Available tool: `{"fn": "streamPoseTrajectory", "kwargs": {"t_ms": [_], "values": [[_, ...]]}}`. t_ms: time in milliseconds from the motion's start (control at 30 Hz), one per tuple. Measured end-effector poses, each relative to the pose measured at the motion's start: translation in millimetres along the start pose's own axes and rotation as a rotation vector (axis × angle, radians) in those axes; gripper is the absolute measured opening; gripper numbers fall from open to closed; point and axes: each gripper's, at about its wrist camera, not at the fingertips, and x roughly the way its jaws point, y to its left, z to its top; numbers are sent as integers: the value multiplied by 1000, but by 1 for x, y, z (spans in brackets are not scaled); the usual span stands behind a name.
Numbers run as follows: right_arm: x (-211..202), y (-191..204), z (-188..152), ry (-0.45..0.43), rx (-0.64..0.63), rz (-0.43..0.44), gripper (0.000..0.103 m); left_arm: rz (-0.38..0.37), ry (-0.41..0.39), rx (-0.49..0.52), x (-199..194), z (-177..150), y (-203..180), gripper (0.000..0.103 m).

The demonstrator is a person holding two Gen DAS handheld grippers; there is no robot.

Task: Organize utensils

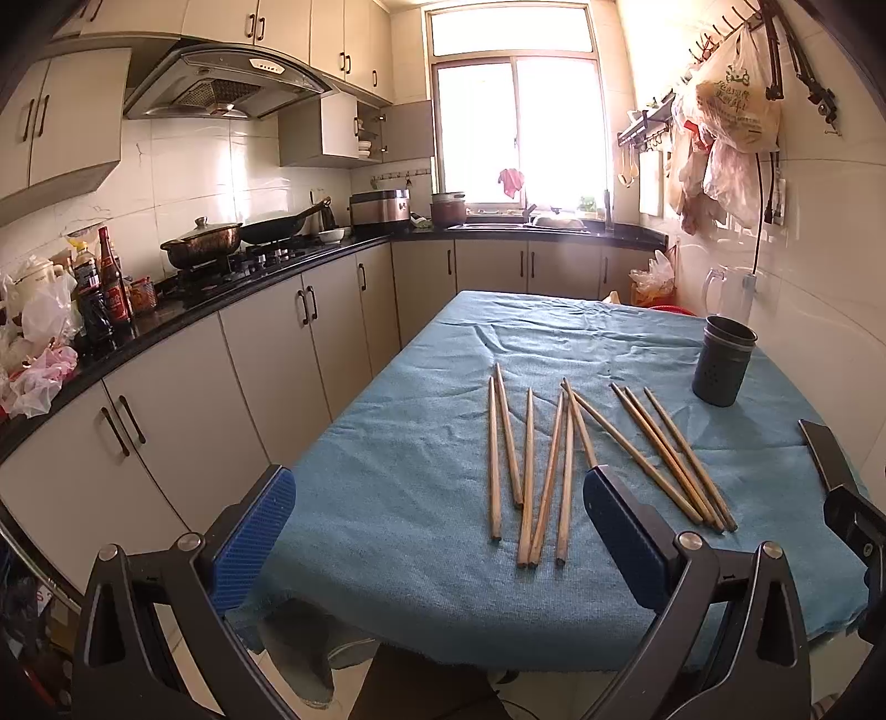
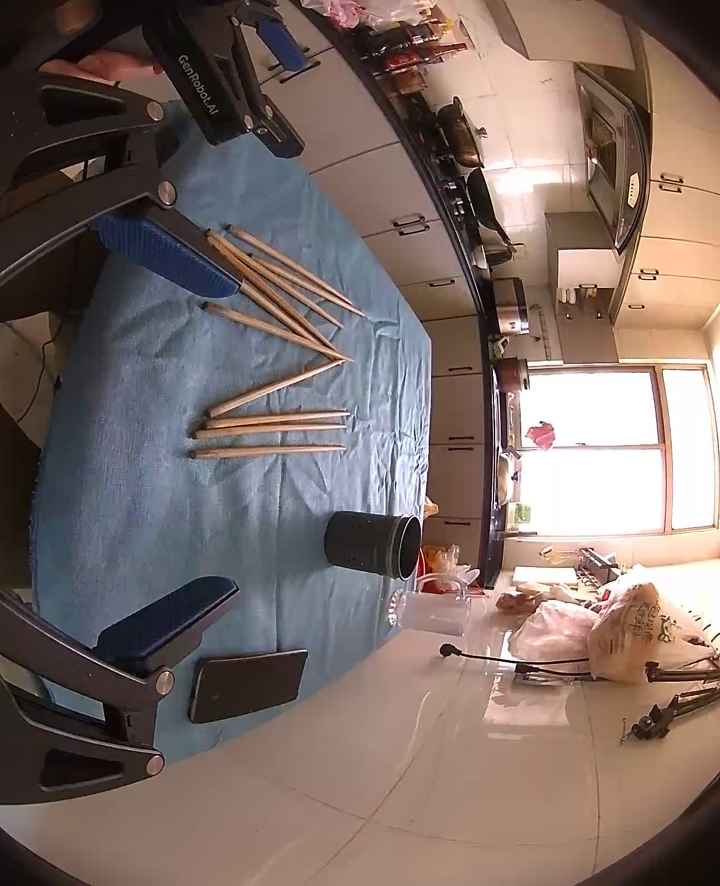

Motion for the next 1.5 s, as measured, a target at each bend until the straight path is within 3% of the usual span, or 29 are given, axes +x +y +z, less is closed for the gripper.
{"fn": "streamPoseTrajectory", "kwargs": {"t_ms": [1200, 1500], "values": [[1, -1, 1, 13, 8, 10, 102, -2, 4, -1, 0, 0, 3, 103], [12, -12, 4, 43, 20, 21, 96, -24, 68, -6, 10, -11, 7, 103]]}}
